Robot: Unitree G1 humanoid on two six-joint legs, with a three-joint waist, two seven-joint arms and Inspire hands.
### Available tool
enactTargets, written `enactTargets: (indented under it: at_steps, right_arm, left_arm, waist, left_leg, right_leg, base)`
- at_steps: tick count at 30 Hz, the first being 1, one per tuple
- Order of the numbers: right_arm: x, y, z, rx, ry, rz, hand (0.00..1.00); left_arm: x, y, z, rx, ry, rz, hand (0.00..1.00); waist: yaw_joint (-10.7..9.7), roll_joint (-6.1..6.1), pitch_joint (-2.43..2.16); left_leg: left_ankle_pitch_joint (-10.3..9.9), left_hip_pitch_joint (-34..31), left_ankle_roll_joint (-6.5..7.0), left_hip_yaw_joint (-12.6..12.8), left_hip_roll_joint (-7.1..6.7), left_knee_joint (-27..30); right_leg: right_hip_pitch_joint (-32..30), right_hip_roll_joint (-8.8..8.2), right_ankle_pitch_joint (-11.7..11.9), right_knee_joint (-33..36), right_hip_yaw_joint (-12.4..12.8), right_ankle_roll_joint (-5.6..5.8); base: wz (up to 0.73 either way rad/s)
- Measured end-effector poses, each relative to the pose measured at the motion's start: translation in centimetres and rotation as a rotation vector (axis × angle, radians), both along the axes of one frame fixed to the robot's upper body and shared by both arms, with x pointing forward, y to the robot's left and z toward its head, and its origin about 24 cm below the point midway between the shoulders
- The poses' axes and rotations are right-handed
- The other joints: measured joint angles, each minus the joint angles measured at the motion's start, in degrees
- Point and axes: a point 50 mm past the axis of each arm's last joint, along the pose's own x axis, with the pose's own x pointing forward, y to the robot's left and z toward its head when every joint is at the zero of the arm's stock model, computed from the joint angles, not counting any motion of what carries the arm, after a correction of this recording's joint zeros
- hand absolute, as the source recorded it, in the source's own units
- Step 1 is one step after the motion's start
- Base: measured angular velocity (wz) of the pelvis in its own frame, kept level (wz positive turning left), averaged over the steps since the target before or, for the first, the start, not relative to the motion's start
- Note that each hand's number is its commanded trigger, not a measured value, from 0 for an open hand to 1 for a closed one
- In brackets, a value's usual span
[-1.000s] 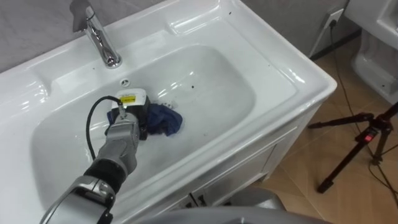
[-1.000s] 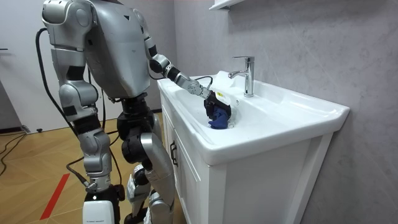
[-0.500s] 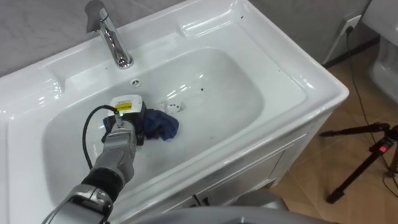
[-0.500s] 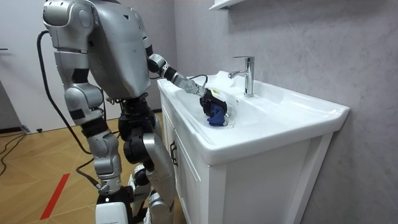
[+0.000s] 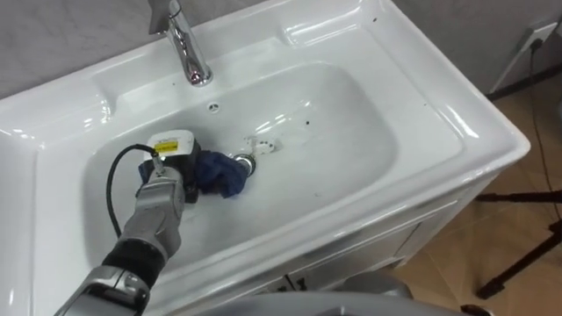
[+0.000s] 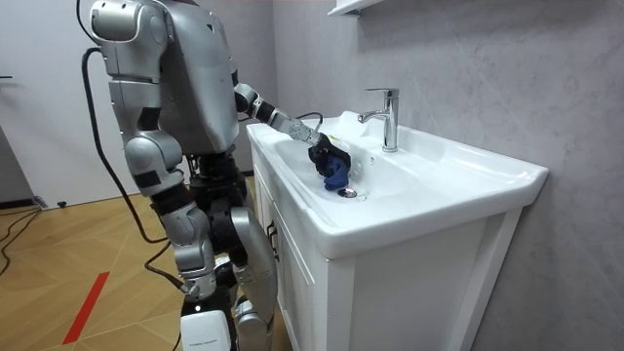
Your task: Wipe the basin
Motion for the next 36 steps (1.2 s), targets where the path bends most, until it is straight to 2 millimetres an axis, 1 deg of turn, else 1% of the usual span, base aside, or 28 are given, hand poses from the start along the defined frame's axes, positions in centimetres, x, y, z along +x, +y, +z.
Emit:
enactTargets:
  at_steps: [2, 3, 4, 8, 9, 13, 15, 16, 20, 24, 26, 27, 29, 31, 33, 34, 36]
  right_arm:
    - [-0.1, 0.0, 0.0, 0.004, -0.007, -0.017, 0.00]
    - [-0.1, 0.1, 0.0, 0.006, -0.006, -0.018, 0.00]
    - [-0.2, 0.1, 0.0, 0.003, -0.005, -0.018, 0.00]
    - [-0.7, -0.1, -0.1, -0.021, 0.006, -0.006, 0.00]
    - [-0.8, 0.0, -0.1, -0.021, 0.011, 0.001, 0.00]
    - [-0.9, 0.3, -0.2, -0.019, 0.017, 0.012, 0.00]
    - [-1.1, 0.4, -0.2, -0.020, 0.026, 0.009, 0.00]
    - [-1.3, 0.4, -0.2, -0.021, 0.034, 0.006, 0.00]
    - [-1.9, 0.5, -0.3, -0.026, 0.052, 0.002, 0.00]
    - [-2.4, 1.0, -0.4, -0.011, 0.070, 0.024, 0.00]
    - [-2.5, 1.1, -0.4, 0.001, 0.073, 0.020, 0.00]
    - [-2.6, 1.1, -0.5, 0.006, 0.078, 0.019, 0.00]
    - [-2.4, 1.1, -0.4, 0.006, 0.074, 0.017, 0.00]
    - [-2.9, 1.0, -0.3, 0.004, 0.080, 0.008, 0.00]
    - [-3.1, 1.0, -0.3, 0.004, 0.089, 0.003, 0.00]
    - [-3.2, 1.0, -0.3, 0.004, 0.097, 0.001, 0.00]
    - [-3.3, 1.0, -0.3, 0.003, 0.103, -0.001, 0.00]
  left_arm:
    - [0.1, 0.0, 0.1, -0.015, -0.006, 0.007, 1.00]
    - [0.2, 0.0, 0.2, -0.024, -0.013, 0.014, 1.00]
    - [0.2, 0.1, 0.3, -0.051, -0.019, 0.036, 1.00]
    - [0.2, 0.7, 0.3, -0.165, -0.039, 0.144, 1.00]
    - [0.1, 1.0, 0.2, -0.219, -0.046, 0.203, 1.00]
    - [-0.3, 2.0, -0.3, -0.382, -0.061, 0.370, 1.00]
    - [-0.4, 2.4, -0.4, -0.430, -0.066, 0.423, 1.00]
    - [-0.5, 2.4, -0.5, -0.460, -0.067, 0.452, 1.00]
    - [-0.7, 2.3, -1.1, -0.542, -0.066, 0.523, 1.00]
    - [-0.3, 1.7, -1.6, -0.596, -0.055, 0.567, 1.00]
    - [-0.1, 1.3, -1.7, -0.635, -0.047, 0.595, 1.00]
    - [0.0, 1.2, -1.8, -0.662, -0.042, 0.615, 1.00]
    - [0.1, 0.8, -1.8, -0.701, -0.036, 0.639, 1.00]
    - [0.2, -0.2, -2.0, -0.748, -0.023, 0.652, 1.00]
    - [0.2, -0.7, -2.0, -0.757, -0.015, 0.646, 1.00]
    - [0.4, -0.9, -2.0, -0.757, -0.013, 0.637, 1.00]
    - [0.7, -1.0, -1.8, -0.755, -0.015, 0.629, 1.00]
  waist:
    - [0.01, -0.17, 0.10]
    - [-0.05, -0.40, 0.27]
    - [0.00, -0.69, 0.42]
    - [0.76, -0.90, 0.46]
    - [0.85, -1.02, 0.49]
    - [0.84, -1.30, 0.36]
    - [0.89, -1.55, 0.27]
    - [0.81, -1.67, 0.21]
    - [0.70, -1.68, 0.20]
    - [0.25, -1.68, 0.20]
    - [0.01, -1.65, 0.18]
    - [-0.11, -1.67, 0.20]
    - [-1.04, -1.92, 0.16]
    - [-2.20, -1.92, 0.17]
    - [-2.92, -1.89, 0.17]
    - [-3.04, -1.90, 0.16]
    - [-3.27, -1.94, 0.19]
  left_leg:
    - [0.06, -0.31, 0.08, -0.28, -0.07, 0.06]
    - [0.07, -0.36, 0.09, -0.57, -0.10, 0.06]
    - [0.07, -0.33, 0.09, -0.54, -0.11, 0.07]
    - [0.07, -0.35, 0.09, -0.54, -0.07, 0.10]
    - [0.07, -0.36, 0.09, -0.59, -0.07, 0.10]
    - [0.07, -0.35, 0.09, -0.55, -0.19, 0.13]
    - [0.07, -0.35, 0.09, -0.51, -0.30, 0.15]
    - [0.07, -0.34, 0.10, -0.50, -0.38, 0.28]
    - [0.07, -0.24, 0.10, 0.02, -0.55, 0.53]
    - [0.12, -0.15, 0.20, 0.15, -0.85, 0.53]
    - [0.12, -0.21, 0.25, 0.66, -1.00, 0.37]
    - [0.12, -0.26, 0.26, 1.38, -0.97, 0.03]
    - [0.09, -0.38, 0.37, 1.65, -1.05, -0.28]
    - [0.05, -0.46, 0.38, 1.85, -0.97, -0.40]
    - [-0.01, -0.45, 0.28, 2.33, -0.84, -0.44]
    - [-0.08, -0.45, 0.17, 3.01, -0.73, -0.45]
    - [-0.11, -0.61, 0.11, 3.41, -0.64, -0.47]
  right_leg:
    - [-0.07, -0.24, -0.23, 0.04, -0.48, 0.07]
    - [-0.06, -0.43, -0.40, 0.04, -1.02, 0.09]
    - [-0.10, -0.45, -0.60, 0.02, -1.04, 0.10]
    - [-0.11, -0.40, -0.70, 0.05, -1.00, 0.08]
    - [-0.14, -0.40, -0.73, 0.08, -1.03, 0.07]
    - [-0.37, -0.34, -0.83, 0.36, -0.83, 0.18]
    - [-0.69, -0.30, -1.00, 0.90, -0.68, 0.15]
    - [-0.72, -0.33, -1.12, 1.13, -0.68, 0.20]
    - [-0.72, -0.43, -1.06, 1.23, -0.30, 0.36]
    - [-0.92, -0.59, -0.91, 1.72, 0.18, 0.57]
    - [-1.65, -0.51, -0.90, 2.23, 0.80, 0.65]
    - [-2.08, -0.30, -0.76, 2.34, 1.28, 0.72]
    - [-2.65, -0.32, -0.71, 3.16, 1.49, 0.35]
    - [-2.87, -0.12, -0.51, 3.17, 1.64, 0.07]
    - [-3.05, 0.18, -0.41, 3.17, 1.94, -0.08]
    - [-3.35, 0.49, -0.24, 3.19, 2.38, -0.23]
    - [-3.77, 0.68, -0.05, 3.26, 3.02, -0.39]
  base:
    - [0.15]
    - [0.13]
    - [0.10]
    - [0.00]
    - [0.00]
    - [0.00]
    - [-0.02]
    - [0.00]
    - [-0.04]
    - [-0.04]
    - [-0.17]
    - [-0.22]
    - [-0.12]
    - [-0.06]
    - [-0.15]
    - [-0.25]
    - [-0.17]
